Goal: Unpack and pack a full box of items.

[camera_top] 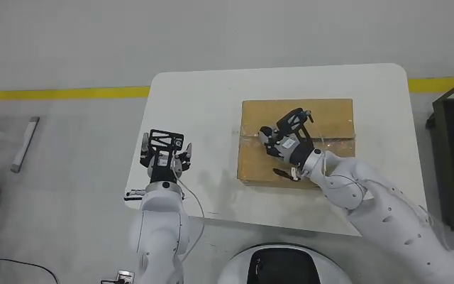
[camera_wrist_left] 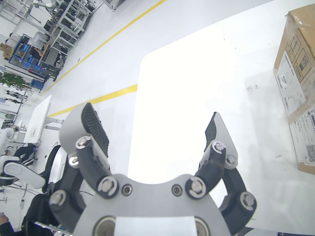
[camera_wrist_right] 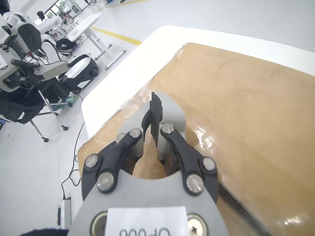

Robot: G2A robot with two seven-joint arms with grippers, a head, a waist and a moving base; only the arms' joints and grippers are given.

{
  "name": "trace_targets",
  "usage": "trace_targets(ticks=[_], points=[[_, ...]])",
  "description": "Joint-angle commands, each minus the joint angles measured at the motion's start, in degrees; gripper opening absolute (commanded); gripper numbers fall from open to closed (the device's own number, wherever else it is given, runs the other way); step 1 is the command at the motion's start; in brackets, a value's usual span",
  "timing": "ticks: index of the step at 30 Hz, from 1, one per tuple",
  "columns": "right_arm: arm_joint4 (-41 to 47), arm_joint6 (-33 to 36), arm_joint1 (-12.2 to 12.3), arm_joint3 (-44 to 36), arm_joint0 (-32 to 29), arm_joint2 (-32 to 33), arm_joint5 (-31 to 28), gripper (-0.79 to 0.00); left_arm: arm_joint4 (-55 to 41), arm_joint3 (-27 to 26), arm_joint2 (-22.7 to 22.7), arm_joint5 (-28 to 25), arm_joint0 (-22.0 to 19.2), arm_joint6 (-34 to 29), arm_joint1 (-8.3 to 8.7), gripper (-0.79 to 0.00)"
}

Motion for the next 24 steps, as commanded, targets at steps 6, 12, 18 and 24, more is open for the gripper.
trace_targets(ticks=[6,12,18,24], points=[[0.6,3.1,0.8,-4.1,-3.4,4.4,-0.8,-0.785,-0.6,1.4,0.7,-0.3,-1.1,0.1,0.03,0.000],[1.2,5.8,1.4,-5.8,-6.0,8.1,-1.6,-0.785,-0.8,2.2,1.4,0.0,-1.9,0.2,0.04,0.000],[1.0,7.4,2.0,-6.9,-8.4,12.0,-2.7,-0.785,-0.8,2.7,2.2,0.3,-2.2,0.5,0.05,0.000],[-0.1,7.9,2.4,-8.0,-10.5,15.0,-3.5,-0.785,-0.8,3.1,3.2,0.5,-2.2,0.7,0.06,0.000]])
